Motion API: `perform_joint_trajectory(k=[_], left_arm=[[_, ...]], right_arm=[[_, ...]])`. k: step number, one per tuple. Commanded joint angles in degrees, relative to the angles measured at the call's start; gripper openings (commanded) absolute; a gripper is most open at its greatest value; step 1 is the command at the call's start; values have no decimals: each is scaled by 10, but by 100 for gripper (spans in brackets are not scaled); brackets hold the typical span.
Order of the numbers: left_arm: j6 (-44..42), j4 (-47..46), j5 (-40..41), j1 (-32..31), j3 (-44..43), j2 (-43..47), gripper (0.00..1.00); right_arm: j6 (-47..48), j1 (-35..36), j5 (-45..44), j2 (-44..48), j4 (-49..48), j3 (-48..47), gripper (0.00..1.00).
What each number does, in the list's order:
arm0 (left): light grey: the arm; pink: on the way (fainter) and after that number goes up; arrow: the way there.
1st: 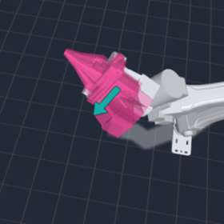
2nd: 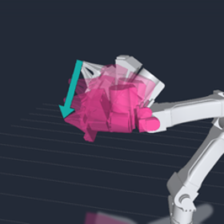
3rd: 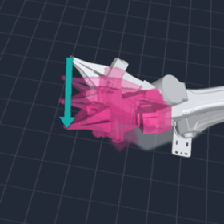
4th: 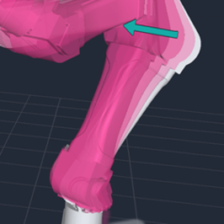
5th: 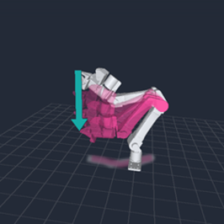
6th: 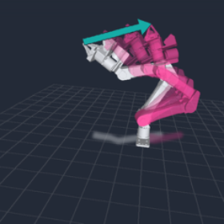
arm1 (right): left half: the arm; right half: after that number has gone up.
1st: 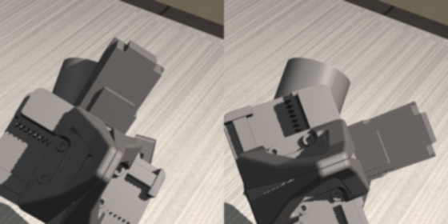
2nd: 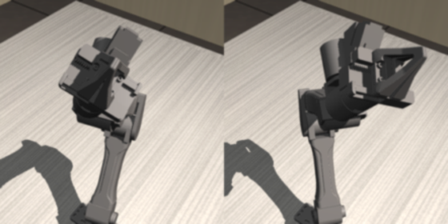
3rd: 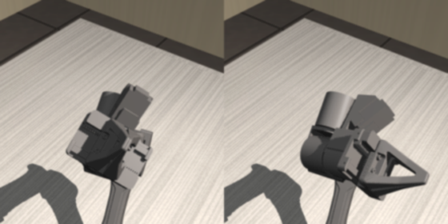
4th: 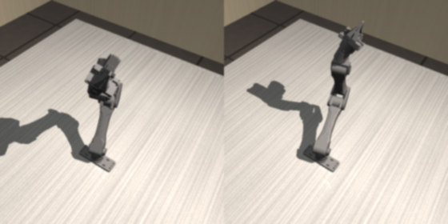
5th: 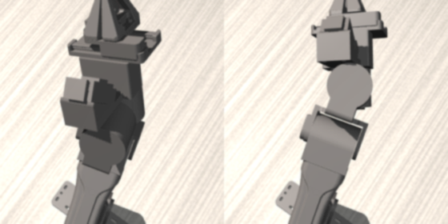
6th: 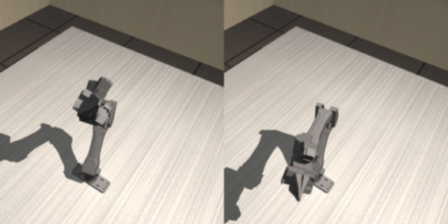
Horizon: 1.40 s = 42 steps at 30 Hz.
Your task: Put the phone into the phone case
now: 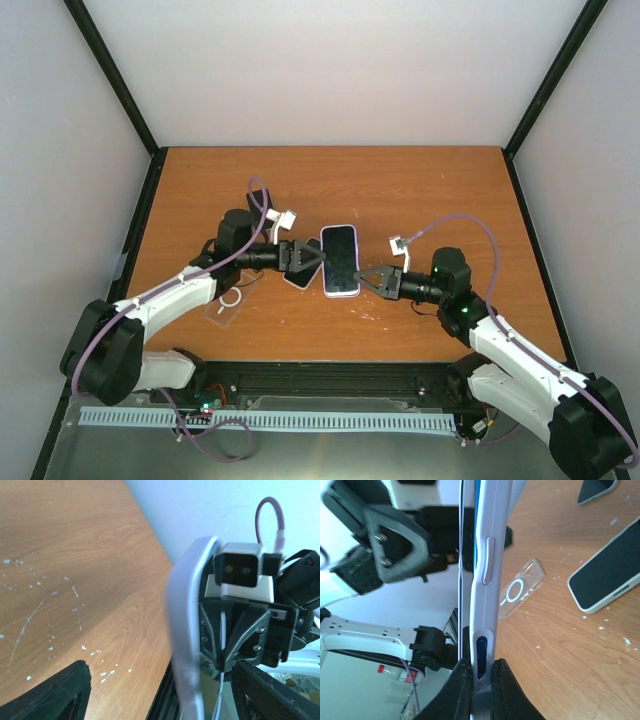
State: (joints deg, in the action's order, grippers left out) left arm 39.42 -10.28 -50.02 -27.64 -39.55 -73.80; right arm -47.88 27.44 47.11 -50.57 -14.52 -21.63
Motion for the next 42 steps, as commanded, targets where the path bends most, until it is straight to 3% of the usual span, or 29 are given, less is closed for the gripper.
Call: perform_joint_trajectory(k=[1, 5, 11, 20, 29, 36, 42], left_arm=[[85, -155, -48, 4, 37, 21, 77], [136, -236, -72, 3, 61, 13, 67], [156, -262, -85, 0, 64, -3, 56], [161, -278, -84, -15, 59, -29, 58], [139, -256, -79, -18, 57, -35, 24], [151, -285, -91, -18, 62, -46, 24], [152, -297, -98, -18, 66, -45, 14]], right_arm=[[-61, 11, -35, 31, -88, 4, 3], [-115, 17, -67, 35, -147, 19, 3], [-135, 24, -90, 24, -163, 22, 3], [-153, 30, -95, -4, -192, 27, 3], [-154, 35, -92, -13, -193, 39, 4], [-159, 37, -96, -5, -204, 55, 4], [-153, 38, -94, 1, -190, 51, 6]])
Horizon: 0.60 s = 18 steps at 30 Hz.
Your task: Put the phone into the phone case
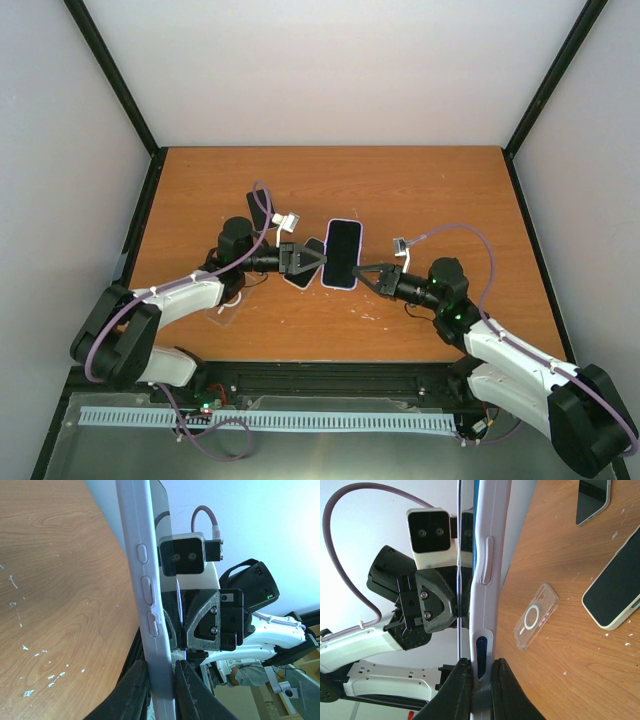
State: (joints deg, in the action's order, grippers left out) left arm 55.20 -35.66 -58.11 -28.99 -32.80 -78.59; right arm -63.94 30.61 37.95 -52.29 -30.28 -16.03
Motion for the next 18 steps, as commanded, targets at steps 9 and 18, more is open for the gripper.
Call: perform_joint_trajectory(k=[9, 18], left_arm=[[-12, -35, -29, -4, 15, 27, 1], [-32, -19, -82, -4, 31, 55, 0]], right_arm=[[20, 6, -8, 46, 13, -12, 24], [64, 6, -53, 75, 145, -71, 48]])
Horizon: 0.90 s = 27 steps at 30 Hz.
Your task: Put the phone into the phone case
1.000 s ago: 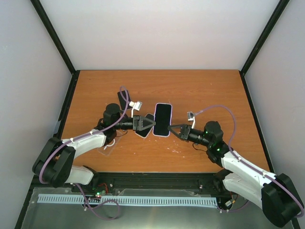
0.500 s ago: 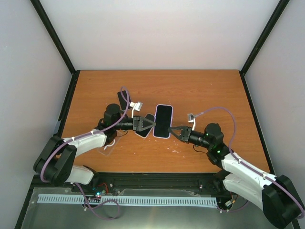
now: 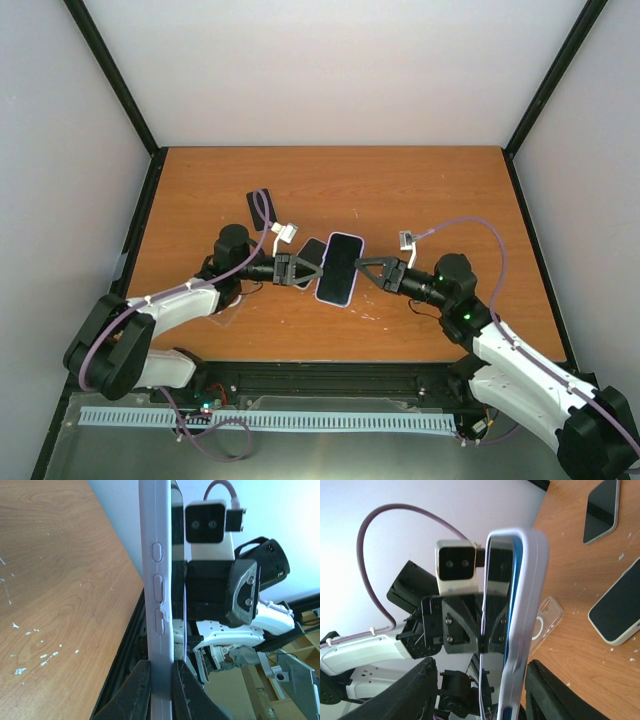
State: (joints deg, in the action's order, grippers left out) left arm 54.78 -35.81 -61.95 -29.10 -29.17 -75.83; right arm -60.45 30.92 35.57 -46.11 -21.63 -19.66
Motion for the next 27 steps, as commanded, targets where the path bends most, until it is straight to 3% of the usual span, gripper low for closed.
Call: perform_joint_trajectory(k=[1, 10, 19, 27], left_arm=[[-31, -14, -49, -3, -4, 29, 0], [-59, 29, -60, -3, -6, 41, 0], [-88, 90, -30, -3, -14, 46, 0], [-121, 188, 15, -3, -37, 39, 0]], right_arm=[[36, 3, -39, 15, 78, -45, 48], [61, 3, -73, -4, 147, -99, 45], [67, 3, -77, -12, 154, -99, 4], [109, 3, -88, -29, 175, -100, 3]])
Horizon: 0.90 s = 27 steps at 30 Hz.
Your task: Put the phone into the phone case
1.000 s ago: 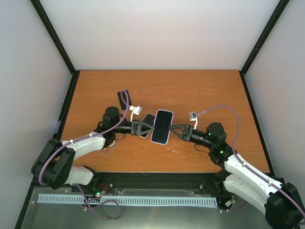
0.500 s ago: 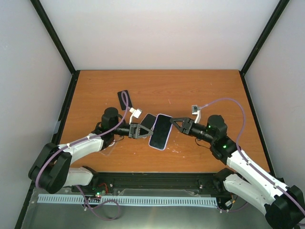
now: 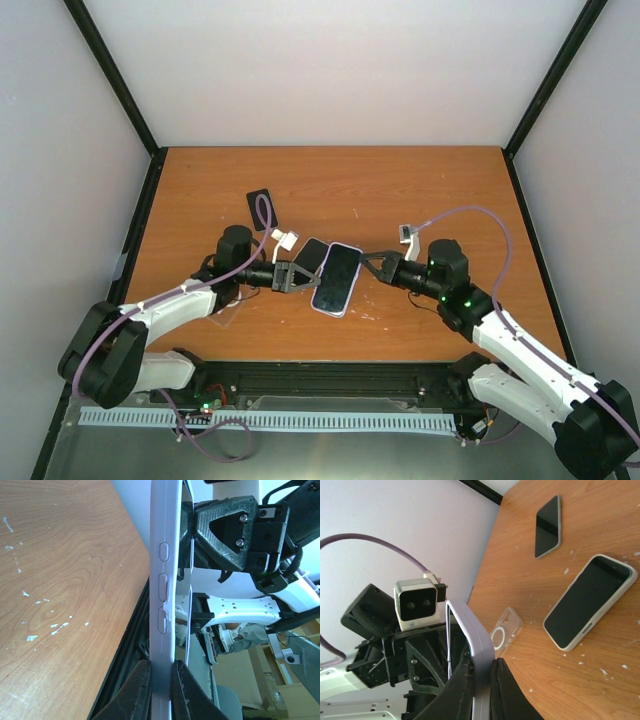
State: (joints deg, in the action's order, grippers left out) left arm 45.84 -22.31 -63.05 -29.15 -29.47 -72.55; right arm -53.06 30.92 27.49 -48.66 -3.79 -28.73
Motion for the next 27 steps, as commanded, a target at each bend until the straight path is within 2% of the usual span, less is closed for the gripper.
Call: perform_joint_trajectory(k=[1, 5, 8, 9, 12, 14, 20, 22, 27], left_arm=[[-34, 63, 31, -3, -36, 5, 0], [-32, 70, 37, -3, -40, -1, 0], [-31, 71, 38, -3, -41, -5, 0], [-31, 69, 37, -3, -40, -4, 0], [-23, 47, 29, -3, -31, 4, 0], [-16, 30, 22, -3, -29, 8, 0], [-10, 14, 26, -3, -32, 4, 0], [-7, 4, 31, -3, -33, -8, 0], [12, -31, 43, -3, -38, -43, 0]], right_arm=[[48, 2, -8, -6, -3, -9, 3], [100, 3, 17, -16, -45, 7, 3], [124, 3, 21, -15, -34, 6, 3], [129, 3, 19, -11, -24, 4, 6], [116, 2, 7, 3, -7, 8, 27], [91, 0, 1, 5, -2, 17, 37], [-15, -1, 43, -14, -91, 82, 63], [-33, -1, 52, -15, -118, 102, 65], [-32, -1, 72, -20, -134, 103, 64]])
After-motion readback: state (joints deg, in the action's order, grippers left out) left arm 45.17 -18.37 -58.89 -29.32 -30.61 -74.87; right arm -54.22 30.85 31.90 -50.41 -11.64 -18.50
